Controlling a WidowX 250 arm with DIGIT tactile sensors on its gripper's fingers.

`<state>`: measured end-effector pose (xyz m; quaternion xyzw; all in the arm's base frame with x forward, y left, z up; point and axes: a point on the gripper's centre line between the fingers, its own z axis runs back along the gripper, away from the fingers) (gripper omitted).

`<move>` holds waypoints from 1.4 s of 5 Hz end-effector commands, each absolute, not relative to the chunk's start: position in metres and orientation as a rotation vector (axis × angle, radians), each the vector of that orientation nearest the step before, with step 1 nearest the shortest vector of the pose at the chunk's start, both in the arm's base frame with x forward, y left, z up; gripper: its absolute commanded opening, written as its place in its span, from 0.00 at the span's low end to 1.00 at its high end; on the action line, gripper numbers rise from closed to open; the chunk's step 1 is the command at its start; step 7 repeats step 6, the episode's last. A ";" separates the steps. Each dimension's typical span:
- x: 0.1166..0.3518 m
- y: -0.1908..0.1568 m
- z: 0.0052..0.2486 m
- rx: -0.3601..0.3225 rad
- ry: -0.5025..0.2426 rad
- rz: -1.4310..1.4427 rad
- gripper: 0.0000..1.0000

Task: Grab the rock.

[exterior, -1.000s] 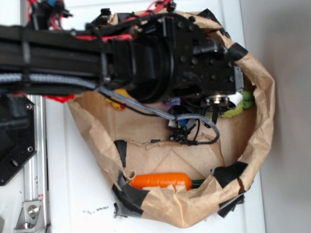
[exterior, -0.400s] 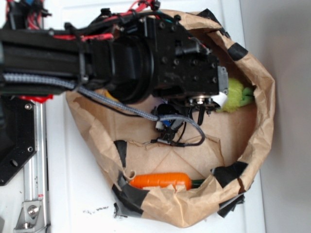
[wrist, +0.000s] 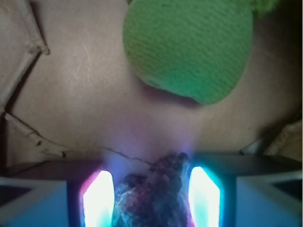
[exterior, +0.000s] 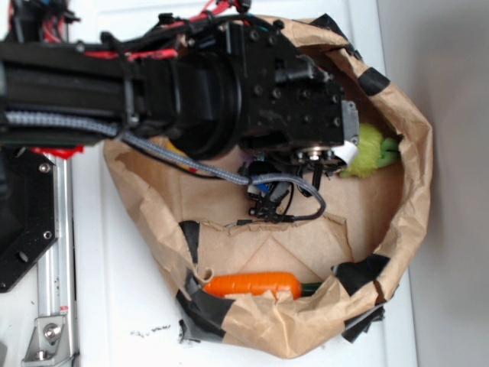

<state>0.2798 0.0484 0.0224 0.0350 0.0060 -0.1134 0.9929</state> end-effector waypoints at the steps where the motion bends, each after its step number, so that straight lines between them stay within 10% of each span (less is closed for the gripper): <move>1: 0.281 0.052 0.029 0.104 -0.011 -0.217 0.00; 4: 0.254 0.015 0.179 -0.098 -0.184 0.243 0.00; 7: 0.260 0.013 0.178 -0.080 -0.156 0.328 0.00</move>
